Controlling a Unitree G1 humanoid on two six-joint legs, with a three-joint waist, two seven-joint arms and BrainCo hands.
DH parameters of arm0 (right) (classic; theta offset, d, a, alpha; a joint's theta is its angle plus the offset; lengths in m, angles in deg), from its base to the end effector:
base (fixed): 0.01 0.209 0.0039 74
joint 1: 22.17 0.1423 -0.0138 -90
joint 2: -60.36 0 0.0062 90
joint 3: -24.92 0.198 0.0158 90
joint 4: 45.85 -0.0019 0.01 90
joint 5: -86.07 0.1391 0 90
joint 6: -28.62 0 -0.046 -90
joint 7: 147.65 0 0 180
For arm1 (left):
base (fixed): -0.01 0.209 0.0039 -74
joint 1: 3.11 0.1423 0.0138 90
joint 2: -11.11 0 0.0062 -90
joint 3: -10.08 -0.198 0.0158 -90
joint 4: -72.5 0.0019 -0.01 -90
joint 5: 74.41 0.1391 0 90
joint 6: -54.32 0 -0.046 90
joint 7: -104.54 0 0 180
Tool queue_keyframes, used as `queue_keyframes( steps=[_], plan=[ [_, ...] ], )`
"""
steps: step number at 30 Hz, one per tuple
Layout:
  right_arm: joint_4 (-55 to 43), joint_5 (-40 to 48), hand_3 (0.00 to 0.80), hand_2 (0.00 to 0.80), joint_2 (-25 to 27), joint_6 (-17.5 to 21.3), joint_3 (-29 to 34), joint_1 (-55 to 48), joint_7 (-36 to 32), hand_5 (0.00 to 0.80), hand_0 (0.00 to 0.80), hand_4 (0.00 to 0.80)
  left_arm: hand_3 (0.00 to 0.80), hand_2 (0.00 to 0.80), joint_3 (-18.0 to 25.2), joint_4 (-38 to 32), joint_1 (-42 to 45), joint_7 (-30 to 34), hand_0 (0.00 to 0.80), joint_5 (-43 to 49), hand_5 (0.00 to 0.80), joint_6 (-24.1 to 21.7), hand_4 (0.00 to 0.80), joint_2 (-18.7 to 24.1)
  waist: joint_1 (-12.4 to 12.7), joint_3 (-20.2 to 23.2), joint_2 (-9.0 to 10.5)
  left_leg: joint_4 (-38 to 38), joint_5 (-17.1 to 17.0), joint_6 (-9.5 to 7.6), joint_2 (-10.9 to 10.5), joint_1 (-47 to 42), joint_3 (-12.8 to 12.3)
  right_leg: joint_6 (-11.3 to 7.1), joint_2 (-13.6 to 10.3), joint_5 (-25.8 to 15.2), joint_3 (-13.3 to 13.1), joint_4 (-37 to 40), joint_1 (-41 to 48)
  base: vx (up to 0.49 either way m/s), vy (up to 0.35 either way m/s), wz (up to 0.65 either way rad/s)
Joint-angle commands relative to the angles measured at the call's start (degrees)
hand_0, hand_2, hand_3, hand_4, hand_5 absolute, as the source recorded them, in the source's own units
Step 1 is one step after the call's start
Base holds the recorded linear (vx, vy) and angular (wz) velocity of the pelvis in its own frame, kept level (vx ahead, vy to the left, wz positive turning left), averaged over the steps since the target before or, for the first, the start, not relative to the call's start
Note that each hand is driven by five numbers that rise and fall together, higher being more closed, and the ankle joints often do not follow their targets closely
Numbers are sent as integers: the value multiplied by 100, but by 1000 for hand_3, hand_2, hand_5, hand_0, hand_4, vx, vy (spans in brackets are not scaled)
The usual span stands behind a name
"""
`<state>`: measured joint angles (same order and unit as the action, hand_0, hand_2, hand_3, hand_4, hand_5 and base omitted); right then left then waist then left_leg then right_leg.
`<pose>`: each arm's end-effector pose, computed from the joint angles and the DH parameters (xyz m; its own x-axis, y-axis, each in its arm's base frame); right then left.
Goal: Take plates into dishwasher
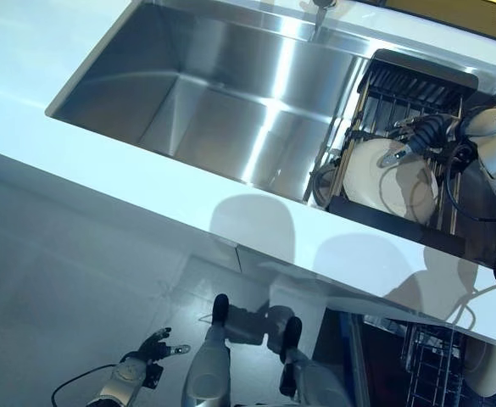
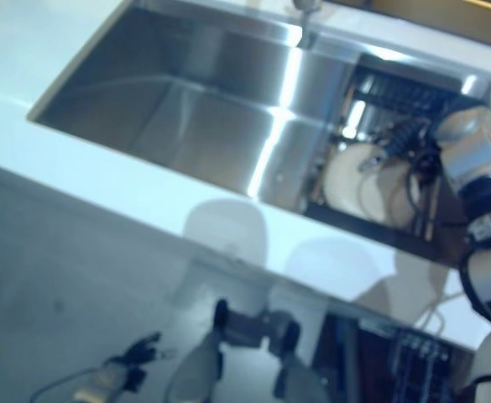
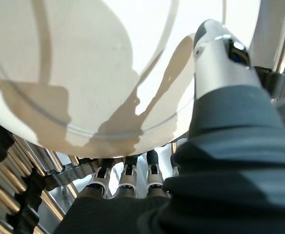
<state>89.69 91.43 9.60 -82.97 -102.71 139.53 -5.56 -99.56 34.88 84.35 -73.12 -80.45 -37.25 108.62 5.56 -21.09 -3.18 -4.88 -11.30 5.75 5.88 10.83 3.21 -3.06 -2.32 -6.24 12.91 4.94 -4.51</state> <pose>0.3444 -0.2984 0.2853 0.9002 0.0030 -0.4355 -0.3518 0.5945 -0.7231 0.1355 0.2485 -0.0938 0.6198 0.0723 -0.7814 0.2784 0.9107 0.3051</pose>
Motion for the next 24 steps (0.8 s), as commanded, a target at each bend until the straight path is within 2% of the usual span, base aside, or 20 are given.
queue_keyframes(
  steps=[1,7,16,20,24],
  plan=[
    [104,-120,0,0,167,123,-386,425,3,0,0,0,0,0,-268,-131,-375,-48,0,-235,0,-77,0,246,110,-394,402,-12,671,-36,-194,-407,-348,-232,-463,-12,-196,-158,-384,0,0,0],
    [159,-94,0,0,195,124,-419,526,10,0,0,0,0,0,-270,-184,-398,-75,0,-341,0,-80,0,269,127,-490,381,-12,656,-28,-194,-348,-356,-240,-452,-20,-193,-151,-430,0,0,0],
    [264,-412,0,0,128,-271,-426,226,-1546,0,0,0,0,0,-172,-252,-418,-66,0,-362,0,-31,0,294,187,-580,415,-12,629,-19,-189,-319,-380,-234,-443,-49,-85,-109,-417,0,0,0],
    [277,-522,0,0,122,-366,-341,10,-1878,0,0,0,0,0,-121,-276,-412,-38,0,-327,0,-27,0,337,223,-601,448,-12,615,-22,-196,-324,-367,-237,-443,-57,-65,-94,-383,0,0,0],
    [341,-476,0,0,130,-360,-284,-62,-1825,0,0,0,0,0,-106,-288,-432,-2,0,-302,0,6,0,364,245,-610,457,-12,607,-21,-209,-307,-345,-240,-442,-54,-73,-98,-375,0,0,0]
  ],
)
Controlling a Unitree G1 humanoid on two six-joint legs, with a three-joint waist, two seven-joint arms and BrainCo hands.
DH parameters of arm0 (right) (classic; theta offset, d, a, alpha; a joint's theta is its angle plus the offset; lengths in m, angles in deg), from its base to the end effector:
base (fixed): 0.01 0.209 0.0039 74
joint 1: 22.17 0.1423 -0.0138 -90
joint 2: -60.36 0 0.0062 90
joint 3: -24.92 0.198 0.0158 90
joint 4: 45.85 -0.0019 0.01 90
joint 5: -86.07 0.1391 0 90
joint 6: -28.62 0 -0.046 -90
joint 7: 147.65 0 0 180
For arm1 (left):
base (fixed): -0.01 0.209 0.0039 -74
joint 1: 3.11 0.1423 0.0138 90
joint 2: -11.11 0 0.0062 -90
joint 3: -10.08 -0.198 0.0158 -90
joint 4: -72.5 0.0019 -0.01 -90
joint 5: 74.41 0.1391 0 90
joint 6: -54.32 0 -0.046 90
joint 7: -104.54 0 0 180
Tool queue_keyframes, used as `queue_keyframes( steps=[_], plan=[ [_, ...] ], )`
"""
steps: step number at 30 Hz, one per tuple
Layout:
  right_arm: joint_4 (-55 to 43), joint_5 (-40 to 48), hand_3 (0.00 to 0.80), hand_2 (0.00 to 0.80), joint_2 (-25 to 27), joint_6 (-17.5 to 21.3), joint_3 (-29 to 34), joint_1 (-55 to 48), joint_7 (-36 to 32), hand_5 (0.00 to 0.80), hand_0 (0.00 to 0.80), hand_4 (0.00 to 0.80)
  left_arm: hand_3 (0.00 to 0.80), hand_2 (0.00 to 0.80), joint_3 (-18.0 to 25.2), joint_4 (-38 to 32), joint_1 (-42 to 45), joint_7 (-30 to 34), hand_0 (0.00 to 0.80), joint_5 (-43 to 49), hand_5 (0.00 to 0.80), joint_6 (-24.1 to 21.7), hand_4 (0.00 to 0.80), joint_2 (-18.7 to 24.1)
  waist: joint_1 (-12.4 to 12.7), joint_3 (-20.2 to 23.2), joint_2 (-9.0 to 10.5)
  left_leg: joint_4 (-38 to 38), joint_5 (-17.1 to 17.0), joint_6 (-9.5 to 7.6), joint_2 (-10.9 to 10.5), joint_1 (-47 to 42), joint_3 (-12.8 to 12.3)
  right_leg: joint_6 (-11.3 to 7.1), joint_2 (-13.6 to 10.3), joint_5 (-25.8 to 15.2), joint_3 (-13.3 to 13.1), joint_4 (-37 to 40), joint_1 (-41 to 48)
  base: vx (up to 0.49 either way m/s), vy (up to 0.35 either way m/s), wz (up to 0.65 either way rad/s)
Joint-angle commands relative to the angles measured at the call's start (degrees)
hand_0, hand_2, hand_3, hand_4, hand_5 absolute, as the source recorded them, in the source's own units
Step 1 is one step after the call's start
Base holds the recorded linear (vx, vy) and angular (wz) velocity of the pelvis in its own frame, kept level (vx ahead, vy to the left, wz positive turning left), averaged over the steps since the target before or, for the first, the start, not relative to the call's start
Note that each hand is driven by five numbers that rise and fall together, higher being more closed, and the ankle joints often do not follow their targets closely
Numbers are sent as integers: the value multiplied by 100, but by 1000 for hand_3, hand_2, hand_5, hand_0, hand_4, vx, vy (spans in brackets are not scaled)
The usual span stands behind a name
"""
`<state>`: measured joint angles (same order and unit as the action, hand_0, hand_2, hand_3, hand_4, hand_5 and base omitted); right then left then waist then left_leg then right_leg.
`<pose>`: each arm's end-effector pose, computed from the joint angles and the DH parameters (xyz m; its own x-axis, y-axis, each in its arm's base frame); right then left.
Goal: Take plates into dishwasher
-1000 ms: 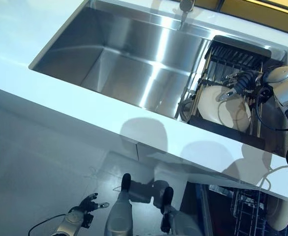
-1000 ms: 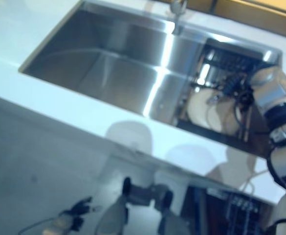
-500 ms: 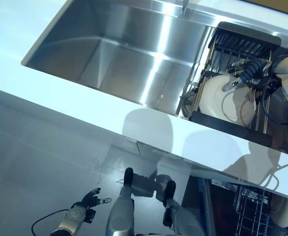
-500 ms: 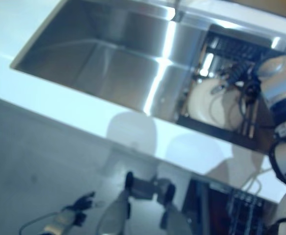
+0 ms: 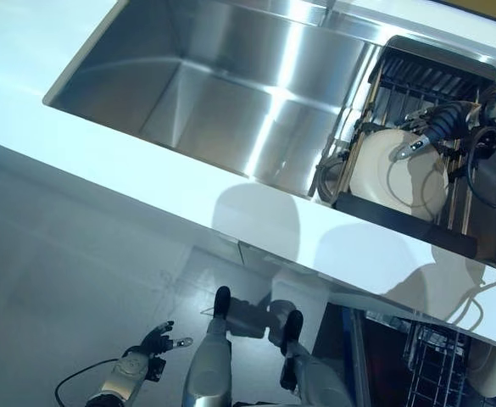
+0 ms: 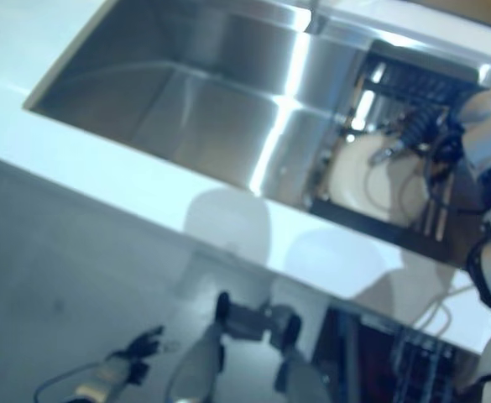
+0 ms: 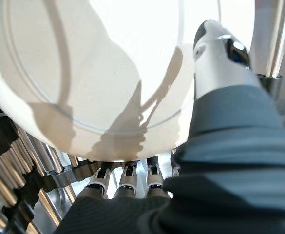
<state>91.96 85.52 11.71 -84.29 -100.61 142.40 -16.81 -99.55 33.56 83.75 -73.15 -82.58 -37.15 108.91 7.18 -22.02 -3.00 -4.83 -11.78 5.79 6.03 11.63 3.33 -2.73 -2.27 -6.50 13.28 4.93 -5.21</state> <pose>0.3353 -0.3140 0.3080 0.8479 -0.0046 -0.5301 -0.4242 0.5936 -0.6838 0.1423 0.2478 -0.0899 0.6440 0.0645 -0.7623 0.2520 0.9229 0.2910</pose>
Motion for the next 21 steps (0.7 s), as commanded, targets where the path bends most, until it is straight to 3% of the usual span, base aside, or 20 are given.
queue_keyframes(
  steps=[1,12,15,20,21],
  plan=[
    [147,130,0,0,-79,-226,-484,-346,-709,0,0,0,0,0,-101,-147,-374,12,0,-64,0,-8,0,332,86,-521,439,-17,656,-28,-225,-385,-347,-273,-448,-24,-118,-104,-307,0,0,0],
    [243,342,0,0,-117,-218,-371,-496,-1305,0,0,0,0,0,-96,-194,-413,19,0,-27,0,3,0,382,115,-580,465,-17,655,-67,-265,-378,-288,-277,-450,-24,-149,-120,-285,0,0,0],
    [185,428,135,135,-134,-204,-316,-578,-1447,135,135,135,0,0,-79,-174,-438,17,0,-27,0,11,0,393,118,-579,513,-17,661,-70,-264,-392,-286,-280,-439,-25,-152,-116,-261,3,4,3],
    [119,502,467,467,-136,-213,-259,-719,-1579,467,467,467,0,0,-37,-151,-428,29,0,26,0,0,0,395,134,-542,574,-17,670,-77,-272,-418,-278,-283,-433,-36,-153,-84,-201,5,10,11],
    [99,546,486,486,-131,-209,-237,-746,-1618,486,486,486,0,0,-36,-143,-425,22,0,22,0,-7,0,400,135,-533,592,-17,675,-81,-274,-422,-281,-285,-435,-40,-153,-75,-191,-7,14,9]
  ],
)
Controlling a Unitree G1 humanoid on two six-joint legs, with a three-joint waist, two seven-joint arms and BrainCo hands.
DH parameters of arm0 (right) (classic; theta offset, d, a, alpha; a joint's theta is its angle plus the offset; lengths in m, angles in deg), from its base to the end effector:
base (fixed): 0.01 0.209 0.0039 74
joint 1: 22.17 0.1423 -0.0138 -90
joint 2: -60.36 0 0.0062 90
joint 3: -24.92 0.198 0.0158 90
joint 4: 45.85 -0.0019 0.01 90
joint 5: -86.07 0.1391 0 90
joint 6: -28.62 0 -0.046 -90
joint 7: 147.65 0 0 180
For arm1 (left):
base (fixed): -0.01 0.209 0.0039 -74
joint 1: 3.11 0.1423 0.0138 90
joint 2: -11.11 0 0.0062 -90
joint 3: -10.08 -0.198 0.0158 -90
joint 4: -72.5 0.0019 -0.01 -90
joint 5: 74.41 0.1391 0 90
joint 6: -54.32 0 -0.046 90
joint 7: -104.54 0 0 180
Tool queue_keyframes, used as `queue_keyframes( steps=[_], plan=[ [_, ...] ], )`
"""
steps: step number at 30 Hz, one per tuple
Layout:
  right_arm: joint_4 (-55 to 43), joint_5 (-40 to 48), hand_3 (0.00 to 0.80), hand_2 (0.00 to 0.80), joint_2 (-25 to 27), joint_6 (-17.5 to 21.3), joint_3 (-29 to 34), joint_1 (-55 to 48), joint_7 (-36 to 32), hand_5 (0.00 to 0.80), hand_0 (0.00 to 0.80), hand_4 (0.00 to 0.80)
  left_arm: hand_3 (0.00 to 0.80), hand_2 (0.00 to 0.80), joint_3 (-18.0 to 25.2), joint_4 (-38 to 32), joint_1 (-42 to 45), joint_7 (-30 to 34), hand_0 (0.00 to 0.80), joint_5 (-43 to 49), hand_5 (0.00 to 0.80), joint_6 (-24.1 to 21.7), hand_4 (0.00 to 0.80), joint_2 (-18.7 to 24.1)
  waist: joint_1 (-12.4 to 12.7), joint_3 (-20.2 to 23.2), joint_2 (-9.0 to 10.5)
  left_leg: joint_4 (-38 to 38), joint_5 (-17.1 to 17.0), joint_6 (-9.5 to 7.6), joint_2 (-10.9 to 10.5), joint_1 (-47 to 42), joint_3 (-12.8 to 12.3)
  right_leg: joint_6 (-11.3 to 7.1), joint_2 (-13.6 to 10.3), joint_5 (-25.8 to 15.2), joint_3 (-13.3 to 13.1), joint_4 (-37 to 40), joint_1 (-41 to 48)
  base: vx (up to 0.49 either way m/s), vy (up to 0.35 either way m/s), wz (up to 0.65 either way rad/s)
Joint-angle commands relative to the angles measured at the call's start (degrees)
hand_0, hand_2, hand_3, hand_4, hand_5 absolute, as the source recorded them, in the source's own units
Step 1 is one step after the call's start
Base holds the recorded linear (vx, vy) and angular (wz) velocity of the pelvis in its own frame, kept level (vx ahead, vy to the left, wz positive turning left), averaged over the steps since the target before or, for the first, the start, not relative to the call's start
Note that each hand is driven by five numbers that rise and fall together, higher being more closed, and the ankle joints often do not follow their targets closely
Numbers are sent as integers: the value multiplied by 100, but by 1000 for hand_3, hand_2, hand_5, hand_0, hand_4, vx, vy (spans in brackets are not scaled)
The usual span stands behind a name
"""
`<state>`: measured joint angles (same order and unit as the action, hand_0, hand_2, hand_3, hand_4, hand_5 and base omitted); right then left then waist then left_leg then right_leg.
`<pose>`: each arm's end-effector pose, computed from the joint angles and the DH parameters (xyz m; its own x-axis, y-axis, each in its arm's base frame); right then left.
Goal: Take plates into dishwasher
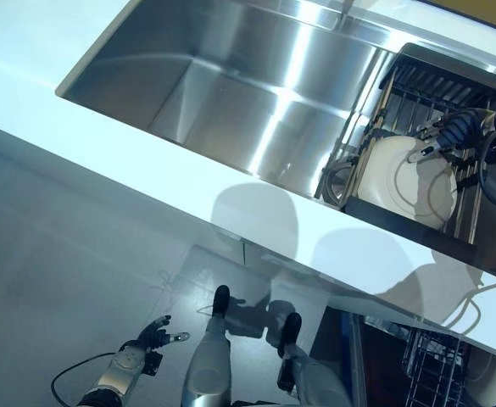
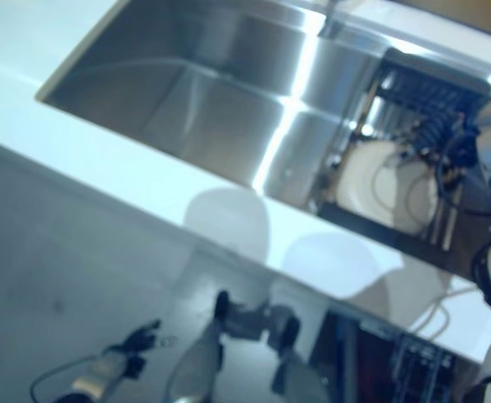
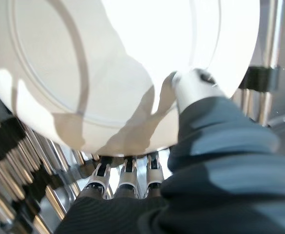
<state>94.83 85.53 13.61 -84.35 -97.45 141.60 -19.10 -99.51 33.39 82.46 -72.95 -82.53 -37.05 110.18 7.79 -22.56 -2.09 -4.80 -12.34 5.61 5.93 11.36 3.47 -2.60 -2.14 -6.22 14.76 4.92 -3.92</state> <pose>0.3255 -0.3349 0.3088 0.8379 -0.0180 -0.5455 -0.4003 0.6591 -0.6366 0.1506 0.2541 -0.0841 0.6610 0.0743 -0.7467 0.2523 0.9151 0.3145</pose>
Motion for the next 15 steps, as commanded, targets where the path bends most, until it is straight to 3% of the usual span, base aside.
queue_keyframes(
  steps=[1,2,3,5,6,15],
  plan=[
    [-225,581,477,477,-303,-223,-548,-693,-1393,477,477,477,0,0,-37,-118,-292,-5,0,25,0,-19,0,276,74,-476,516,-20,739,-64,-267,-405,-294,-299,-442,-65,-302,-73,-306,-9,8,6],
    [-237,580,493,493,-307,-227,-524,-720,-1405,493,493,493,0,0,-27,-117,-290,-7,0,37,0,-11,0,276,76,-469,528,-20,742,-64,-266,-411,-293,-303,-443,-69,-303,-70,-299,-2,5,8],
    [-241,598,609,609,-290,-192,-501,-770,-1437,609,609,609,0,0,-16,-114,-290,-6,0,43,0,16,0,284,78,-449,550,-20,746,-66,-265,-425,-292,-307,-444,-69,-305,-66,-278,6,4,11],
    [-248,660,659,659,-272,-166,-485,-801,-1458,659,659,659,0,0,8,-94,-279,4,0,66,0,18,0,292,83,-428,574,-20,748,-65,-264,-441,-292,-312,-441,-71,-304,-60,-254,8,5,10],
    [-262,737,784,784,-267,-135,-460,-823,-1500,784,784,784,0,0,25,-58,-274,-8,0,79,0,13,0,293,85,-403,615,-20,757,-67,-268,-462,-291,-312,-431,-75,-315,-50,-228,0,0,0],
    [-343,1091,800,800,-235,-50,-398,-891,-1647,800,800,800,0,0,117,94,-253,-25,0,166,0,-5,0,327,84,-270,780,-20,785,-73,-260,-543,-315,-346,-410,-102,-322,-7,-111,0,0,0]
  ],
)
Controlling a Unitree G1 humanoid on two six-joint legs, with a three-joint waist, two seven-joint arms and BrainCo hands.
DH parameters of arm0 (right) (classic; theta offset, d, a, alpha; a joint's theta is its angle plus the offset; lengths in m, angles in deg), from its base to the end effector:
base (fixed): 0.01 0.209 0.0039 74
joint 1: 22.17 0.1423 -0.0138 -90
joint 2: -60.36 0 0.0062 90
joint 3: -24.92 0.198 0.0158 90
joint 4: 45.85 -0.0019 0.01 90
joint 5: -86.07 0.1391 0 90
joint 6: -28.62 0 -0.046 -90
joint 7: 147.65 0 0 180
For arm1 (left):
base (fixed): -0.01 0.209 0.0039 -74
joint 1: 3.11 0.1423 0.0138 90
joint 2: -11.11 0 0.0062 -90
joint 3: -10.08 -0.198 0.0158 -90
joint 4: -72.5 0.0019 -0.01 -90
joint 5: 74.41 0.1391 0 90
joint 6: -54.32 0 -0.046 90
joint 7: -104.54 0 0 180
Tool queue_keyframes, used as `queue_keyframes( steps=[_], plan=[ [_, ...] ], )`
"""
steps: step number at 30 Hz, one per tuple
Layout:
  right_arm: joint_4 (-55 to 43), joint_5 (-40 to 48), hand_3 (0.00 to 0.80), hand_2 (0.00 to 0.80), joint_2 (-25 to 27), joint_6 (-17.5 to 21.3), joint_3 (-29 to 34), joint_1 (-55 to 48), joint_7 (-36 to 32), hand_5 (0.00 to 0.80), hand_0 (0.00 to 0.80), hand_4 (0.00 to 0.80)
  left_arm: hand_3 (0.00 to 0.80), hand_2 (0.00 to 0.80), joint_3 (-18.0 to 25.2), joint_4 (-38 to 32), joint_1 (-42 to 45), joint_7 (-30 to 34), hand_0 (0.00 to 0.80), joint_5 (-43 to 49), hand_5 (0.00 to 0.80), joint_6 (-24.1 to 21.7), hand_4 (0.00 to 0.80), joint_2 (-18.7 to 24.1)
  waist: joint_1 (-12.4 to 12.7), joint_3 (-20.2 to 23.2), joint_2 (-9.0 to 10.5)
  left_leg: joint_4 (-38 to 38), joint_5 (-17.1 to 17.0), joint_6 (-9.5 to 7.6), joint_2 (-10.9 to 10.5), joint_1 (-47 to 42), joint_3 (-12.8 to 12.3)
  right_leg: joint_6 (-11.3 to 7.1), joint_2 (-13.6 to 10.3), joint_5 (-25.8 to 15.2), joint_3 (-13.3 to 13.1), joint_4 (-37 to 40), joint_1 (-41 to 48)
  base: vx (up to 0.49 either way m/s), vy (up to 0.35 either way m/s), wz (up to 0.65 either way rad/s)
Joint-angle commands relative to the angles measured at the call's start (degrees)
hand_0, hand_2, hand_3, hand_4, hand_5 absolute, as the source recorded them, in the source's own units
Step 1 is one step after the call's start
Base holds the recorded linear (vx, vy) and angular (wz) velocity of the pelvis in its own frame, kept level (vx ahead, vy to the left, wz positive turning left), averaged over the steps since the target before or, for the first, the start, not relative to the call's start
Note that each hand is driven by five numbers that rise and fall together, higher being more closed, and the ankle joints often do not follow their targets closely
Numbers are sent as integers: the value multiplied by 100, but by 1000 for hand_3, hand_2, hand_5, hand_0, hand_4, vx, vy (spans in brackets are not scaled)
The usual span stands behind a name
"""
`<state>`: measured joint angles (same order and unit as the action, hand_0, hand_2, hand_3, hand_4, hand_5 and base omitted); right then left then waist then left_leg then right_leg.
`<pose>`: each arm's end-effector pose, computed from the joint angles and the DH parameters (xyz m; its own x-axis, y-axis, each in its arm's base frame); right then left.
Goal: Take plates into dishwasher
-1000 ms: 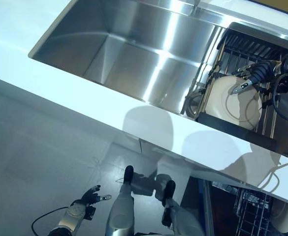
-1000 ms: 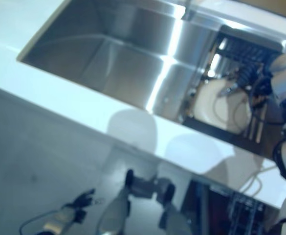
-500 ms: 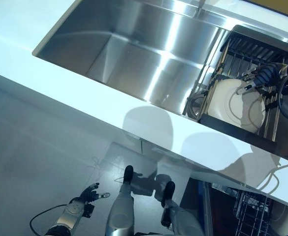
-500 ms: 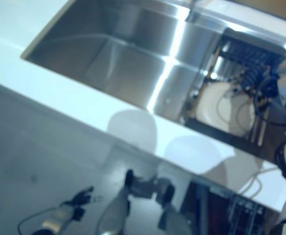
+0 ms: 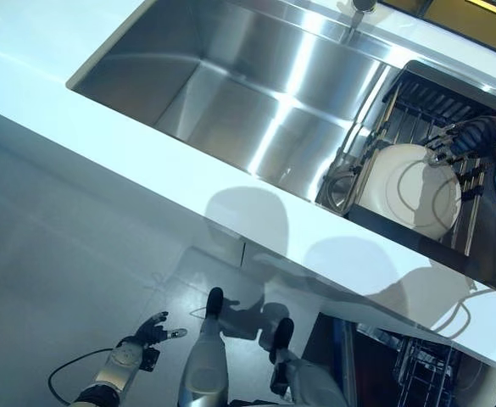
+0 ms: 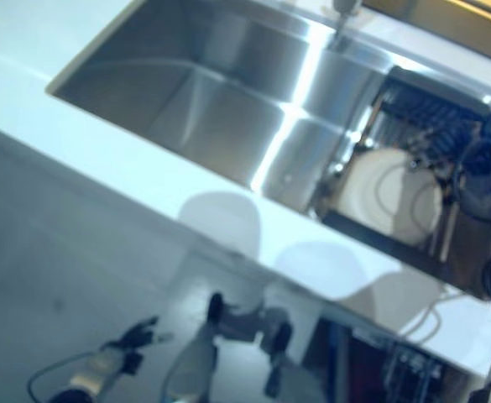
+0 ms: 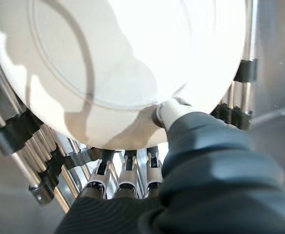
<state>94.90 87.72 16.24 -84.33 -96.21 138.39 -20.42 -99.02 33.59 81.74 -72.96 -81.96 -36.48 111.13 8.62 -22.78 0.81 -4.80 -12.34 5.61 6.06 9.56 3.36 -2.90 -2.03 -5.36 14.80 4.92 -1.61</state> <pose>0.3152 -0.3526 0.2995 0.8178 -0.0197 -0.5752 -0.3996 0.6997 -0.5922 0.1545 0.2604 -0.0804 0.6629 0.0958 -0.7426 0.2483 0.9075 0.3387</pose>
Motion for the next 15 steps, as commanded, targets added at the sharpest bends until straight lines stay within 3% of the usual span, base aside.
queue_keyframes(
  steps=[1,15],
  plan=[
    [-376,907,800,800,-509,-41,-501,-587,-1548,800,800,800,0,0,89,98,-177,-28,0,124,0,-65,0,228,-1,-224,511,-20,785,-72,-274,-373,-308,-320,-419,-192,-332,-2,-327,0,0,0],
    [-477,1223,800,800,-504,27,-367,-782,-1815,800,800,800,0,0,207,237,-122,-80,0,279,0,-16,0,238,-6,56,729,-20,840,-88,-271,-522,-352,-362,-389,-187,-360,8,-160,0,0,0]
  ],
)
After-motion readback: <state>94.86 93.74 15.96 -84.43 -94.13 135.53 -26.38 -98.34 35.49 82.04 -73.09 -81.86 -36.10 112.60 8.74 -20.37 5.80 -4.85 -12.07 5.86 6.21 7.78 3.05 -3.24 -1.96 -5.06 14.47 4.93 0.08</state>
